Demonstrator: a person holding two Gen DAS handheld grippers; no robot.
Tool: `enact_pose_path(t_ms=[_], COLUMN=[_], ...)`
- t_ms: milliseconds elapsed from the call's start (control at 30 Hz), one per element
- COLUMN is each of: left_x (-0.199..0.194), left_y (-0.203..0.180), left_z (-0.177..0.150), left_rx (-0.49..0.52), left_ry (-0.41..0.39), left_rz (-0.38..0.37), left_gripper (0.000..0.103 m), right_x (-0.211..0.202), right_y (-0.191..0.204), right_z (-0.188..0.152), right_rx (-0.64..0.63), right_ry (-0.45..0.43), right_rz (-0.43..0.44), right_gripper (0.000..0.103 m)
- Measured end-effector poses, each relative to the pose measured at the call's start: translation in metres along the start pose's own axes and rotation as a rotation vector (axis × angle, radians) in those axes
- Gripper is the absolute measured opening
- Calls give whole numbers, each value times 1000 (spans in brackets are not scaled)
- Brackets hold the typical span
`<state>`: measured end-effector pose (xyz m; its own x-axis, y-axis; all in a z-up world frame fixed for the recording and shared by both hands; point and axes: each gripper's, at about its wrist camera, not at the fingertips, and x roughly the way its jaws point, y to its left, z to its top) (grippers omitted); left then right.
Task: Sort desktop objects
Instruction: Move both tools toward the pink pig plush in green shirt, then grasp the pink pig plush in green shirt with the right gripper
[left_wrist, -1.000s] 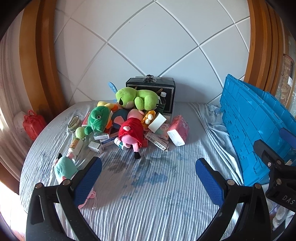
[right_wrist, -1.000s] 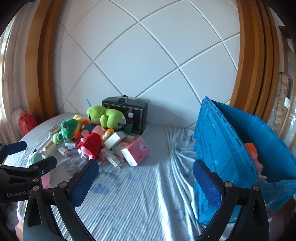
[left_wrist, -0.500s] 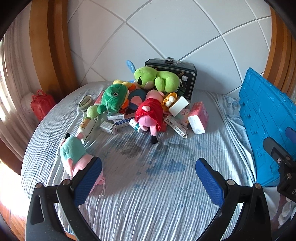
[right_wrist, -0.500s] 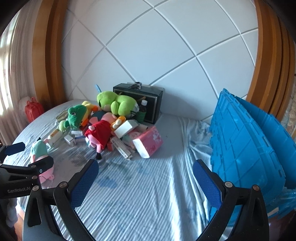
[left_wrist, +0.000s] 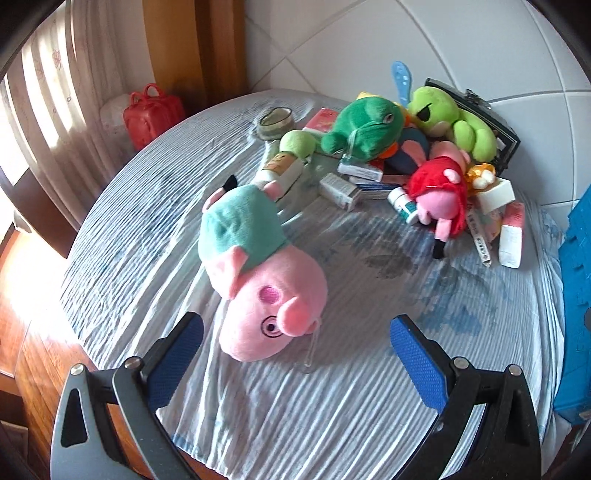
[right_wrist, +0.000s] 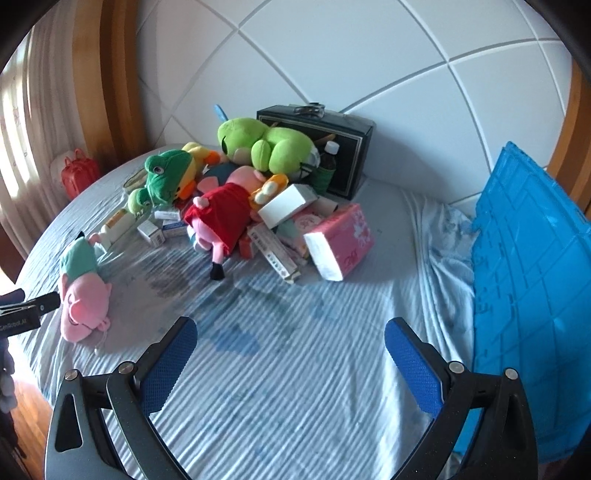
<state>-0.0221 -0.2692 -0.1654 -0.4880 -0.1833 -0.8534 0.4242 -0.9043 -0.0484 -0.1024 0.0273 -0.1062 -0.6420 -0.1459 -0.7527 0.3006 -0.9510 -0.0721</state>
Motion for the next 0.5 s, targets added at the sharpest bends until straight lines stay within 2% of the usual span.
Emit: enact_pose_path(t_ms=[133,233,333,400,500], left_x=[22,42,56,55,54], left_y=[39,59,69,75,84], left_z=[-1,2,2,-1,0], left_rx=[-15,-6,43,73,162], left_ry=[39,88,164,159,155], left_rz=[-6,-67,-108,-63,57], left_gripper=[102,102,102,102,102], right_x=[28,36,38,40,43], right_y=[34,62,80,90,107], right_z=[4,-3,-13,-22,-33], right_rx=[-22,-43,9,45,35], right_ry=[54,65,76,100,110], right_rz=[53,66,73,120,171], right_gripper=[103,103,103,103,103])
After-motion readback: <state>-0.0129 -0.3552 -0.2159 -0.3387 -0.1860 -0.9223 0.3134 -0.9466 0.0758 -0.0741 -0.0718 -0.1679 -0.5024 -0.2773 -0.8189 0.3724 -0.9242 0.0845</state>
